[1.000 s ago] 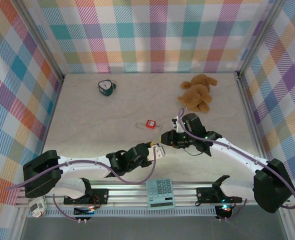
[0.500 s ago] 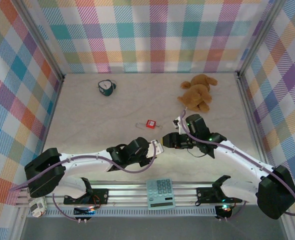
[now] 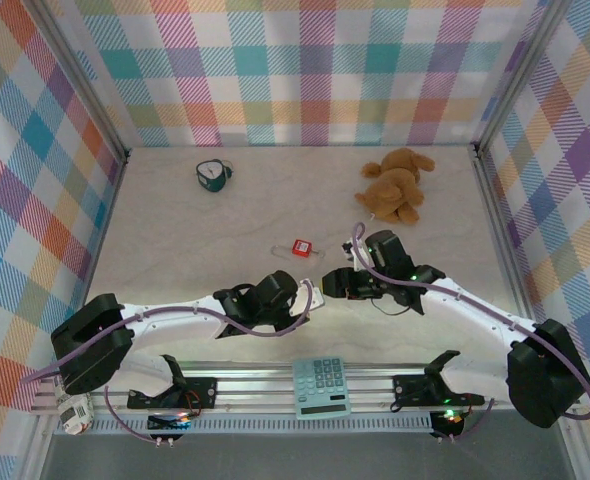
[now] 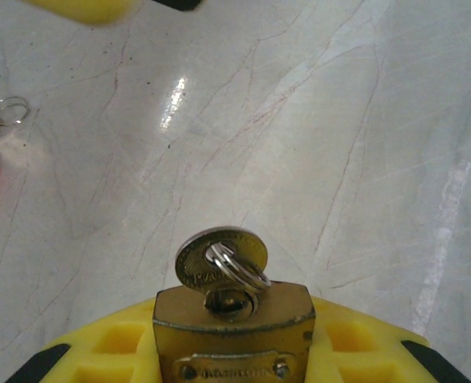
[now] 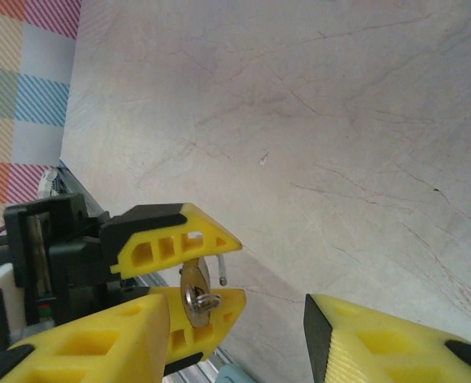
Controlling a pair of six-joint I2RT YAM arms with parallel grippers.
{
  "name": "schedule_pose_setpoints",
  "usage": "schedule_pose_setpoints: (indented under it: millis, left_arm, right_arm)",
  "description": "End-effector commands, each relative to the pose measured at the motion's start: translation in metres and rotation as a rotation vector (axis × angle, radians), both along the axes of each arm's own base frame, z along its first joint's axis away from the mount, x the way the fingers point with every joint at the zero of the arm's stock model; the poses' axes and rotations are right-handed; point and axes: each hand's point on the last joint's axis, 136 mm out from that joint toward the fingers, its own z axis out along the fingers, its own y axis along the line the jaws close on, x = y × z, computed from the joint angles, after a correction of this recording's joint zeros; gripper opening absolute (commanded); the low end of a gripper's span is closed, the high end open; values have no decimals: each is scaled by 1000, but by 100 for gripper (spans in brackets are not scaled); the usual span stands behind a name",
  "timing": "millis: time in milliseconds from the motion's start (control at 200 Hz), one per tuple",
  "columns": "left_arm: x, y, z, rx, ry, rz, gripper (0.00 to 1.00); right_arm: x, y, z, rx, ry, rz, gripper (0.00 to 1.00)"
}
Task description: Unlock with the key
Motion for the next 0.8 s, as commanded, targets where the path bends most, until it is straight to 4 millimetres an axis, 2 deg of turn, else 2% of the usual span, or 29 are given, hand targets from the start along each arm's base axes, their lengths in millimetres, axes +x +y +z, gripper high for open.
schedule_pose_setpoints:
  millis: [0,165,375,555,795]
  left_arm:
    - [16,-19,43,-149,-61,22,0]
    - [15,-13,45,-150,-70,28,0]
    - [17,-7,50,-155,-84,47,0]
    - [22,-3,56,-184,-68,70,0]
    - [27,-8,59,-215,-36,75,0]
  right_arm:
    - [-2,-10,-3,-44,1,-35,50]
    - [10,-24,-6,-61,9,-127,51]
    - [13,-28,-3,-55,-9,-124,52]
    - [4,-17,9,61,-62,-56,55]
    - [-7,-2,24,181,-125,29,57]
